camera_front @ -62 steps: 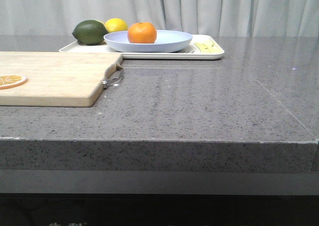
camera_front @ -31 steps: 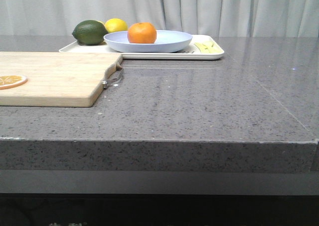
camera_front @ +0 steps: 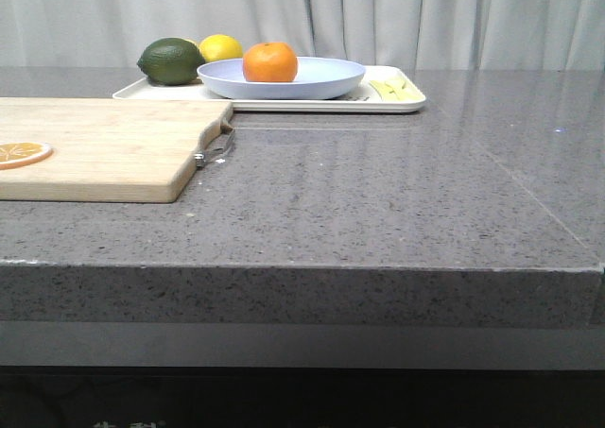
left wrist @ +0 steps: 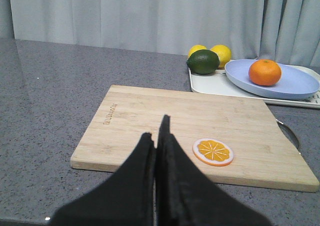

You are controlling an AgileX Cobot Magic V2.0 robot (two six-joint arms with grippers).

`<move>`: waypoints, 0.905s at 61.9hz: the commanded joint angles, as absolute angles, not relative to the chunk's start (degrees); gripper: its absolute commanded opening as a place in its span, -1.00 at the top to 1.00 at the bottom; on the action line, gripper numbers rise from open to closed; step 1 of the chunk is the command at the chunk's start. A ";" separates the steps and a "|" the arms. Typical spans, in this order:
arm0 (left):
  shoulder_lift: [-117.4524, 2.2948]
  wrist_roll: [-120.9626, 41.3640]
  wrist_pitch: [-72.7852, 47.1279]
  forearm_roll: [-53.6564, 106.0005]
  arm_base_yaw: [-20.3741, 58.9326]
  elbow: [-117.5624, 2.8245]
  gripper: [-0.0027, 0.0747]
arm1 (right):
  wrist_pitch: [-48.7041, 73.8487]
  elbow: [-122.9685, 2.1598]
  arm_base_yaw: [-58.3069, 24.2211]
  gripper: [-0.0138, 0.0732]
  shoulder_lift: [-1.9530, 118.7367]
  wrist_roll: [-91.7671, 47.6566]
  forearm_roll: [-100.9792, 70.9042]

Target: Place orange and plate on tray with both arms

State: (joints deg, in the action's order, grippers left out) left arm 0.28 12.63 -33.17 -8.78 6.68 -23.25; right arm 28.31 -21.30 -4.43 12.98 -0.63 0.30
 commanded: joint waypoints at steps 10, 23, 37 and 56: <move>0.91 12.88 -28.33 -8.91 6.55 -24.70 0.98 | 23.26 -22.78 -4.10 0.82 13.50 -1.17 0.99; 0.91 12.88 -28.33 -8.91 6.55 -24.70 0.98 | 23.26 -22.78 -4.10 0.82 13.50 -1.17 0.99; 0.91 12.88 -26.83 -8.52 6.55 -24.11 0.98 | 23.26 -22.78 -4.10 0.82 13.50 -1.17 0.99; 1.54 12.88 -17.93 -1.67 1.98 -13.49 0.98 | 23.26 -22.78 -4.10 0.82 13.50 -1.17 0.99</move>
State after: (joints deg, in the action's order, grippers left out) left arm 0.28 12.63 -24.85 -3.65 2.92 -14.37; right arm 28.31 -21.30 -4.43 12.98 -0.65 0.38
